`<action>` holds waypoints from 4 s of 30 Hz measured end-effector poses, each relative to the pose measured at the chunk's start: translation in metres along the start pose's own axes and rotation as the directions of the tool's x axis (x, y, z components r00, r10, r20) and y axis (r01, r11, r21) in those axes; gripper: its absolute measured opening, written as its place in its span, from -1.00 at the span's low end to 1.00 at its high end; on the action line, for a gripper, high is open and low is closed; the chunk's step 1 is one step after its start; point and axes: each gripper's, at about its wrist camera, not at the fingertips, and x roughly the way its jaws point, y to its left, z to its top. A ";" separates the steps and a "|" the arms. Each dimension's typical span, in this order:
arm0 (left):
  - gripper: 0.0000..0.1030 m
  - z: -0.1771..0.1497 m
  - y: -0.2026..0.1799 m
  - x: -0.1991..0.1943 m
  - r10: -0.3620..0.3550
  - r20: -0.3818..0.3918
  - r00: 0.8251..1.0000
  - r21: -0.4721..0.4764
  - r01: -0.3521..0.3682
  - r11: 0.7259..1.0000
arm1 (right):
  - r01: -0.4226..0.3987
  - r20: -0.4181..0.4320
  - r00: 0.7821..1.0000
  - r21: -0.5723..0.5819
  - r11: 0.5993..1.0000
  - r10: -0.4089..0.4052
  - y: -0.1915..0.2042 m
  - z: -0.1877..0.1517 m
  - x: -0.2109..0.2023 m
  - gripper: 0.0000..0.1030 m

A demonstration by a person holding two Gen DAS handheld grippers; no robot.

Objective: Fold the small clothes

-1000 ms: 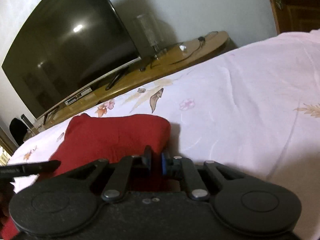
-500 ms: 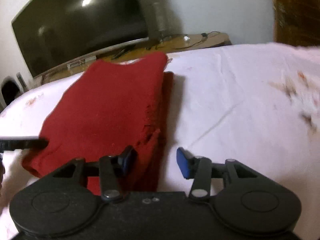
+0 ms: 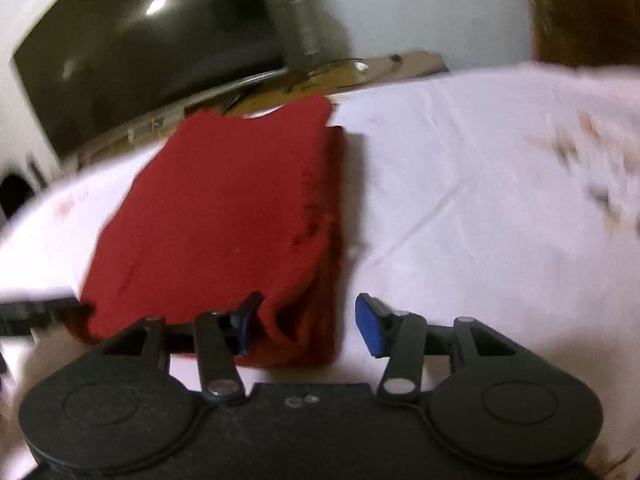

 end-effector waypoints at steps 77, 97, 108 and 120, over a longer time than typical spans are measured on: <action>-0.14 0.076 0.156 -0.029 -0.496 0.146 0.856 -0.303 0.516 0.801 | -0.554 -0.003 0.828 0.155 0.818 0.561 0.087 0.083 0.039 -0.30; -0.05 -0.019 0.343 -0.069 -0.339 0.173 0.924 -0.534 0.378 0.756 | -0.537 -0.176 0.792 0.255 0.804 0.585 0.233 0.016 0.157 -0.26; 0.09 0.019 0.306 -0.148 -0.044 0.251 0.967 -0.295 0.120 0.948 | -0.406 -0.081 0.912 -0.044 0.913 0.402 0.251 0.042 0.083 -0.26; 0.11 0.044 0.227 -0.088 0.149 0.129 0.980 0.042 -0.155 0.987 | -0.250 -0.116 0.968 -0.314 0.916 0.224 0.304 0.028 0.110 -0.65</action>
